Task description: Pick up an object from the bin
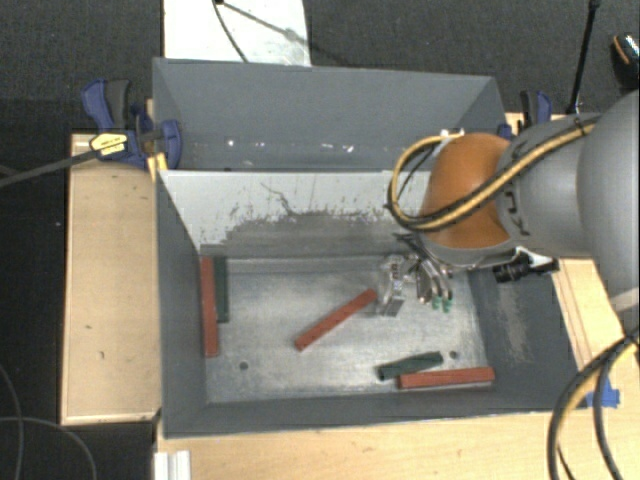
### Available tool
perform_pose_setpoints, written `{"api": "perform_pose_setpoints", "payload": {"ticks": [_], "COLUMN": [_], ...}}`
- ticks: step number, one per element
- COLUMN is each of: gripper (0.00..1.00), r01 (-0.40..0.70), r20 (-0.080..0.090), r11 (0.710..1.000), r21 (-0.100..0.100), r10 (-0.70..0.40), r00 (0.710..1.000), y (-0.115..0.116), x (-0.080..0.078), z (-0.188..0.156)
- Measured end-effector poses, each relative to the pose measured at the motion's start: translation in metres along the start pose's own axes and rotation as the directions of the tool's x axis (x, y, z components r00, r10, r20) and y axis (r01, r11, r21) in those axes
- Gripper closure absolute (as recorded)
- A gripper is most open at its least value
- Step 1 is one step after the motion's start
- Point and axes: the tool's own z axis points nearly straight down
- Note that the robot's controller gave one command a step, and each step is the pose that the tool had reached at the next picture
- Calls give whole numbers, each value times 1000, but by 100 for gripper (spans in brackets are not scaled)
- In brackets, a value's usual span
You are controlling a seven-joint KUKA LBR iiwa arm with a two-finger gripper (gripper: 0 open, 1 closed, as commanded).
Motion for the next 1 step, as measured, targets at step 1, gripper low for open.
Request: {"api": "perform_pose_setpoints", "payload": {"ticks": [1], "gripper": [0], "r01": [2], "r20": [0], "r11": [1000], "r21": [0], "r10": [-2], "r00": [1000], "y": [0], "x": [0], "z": [0]}}
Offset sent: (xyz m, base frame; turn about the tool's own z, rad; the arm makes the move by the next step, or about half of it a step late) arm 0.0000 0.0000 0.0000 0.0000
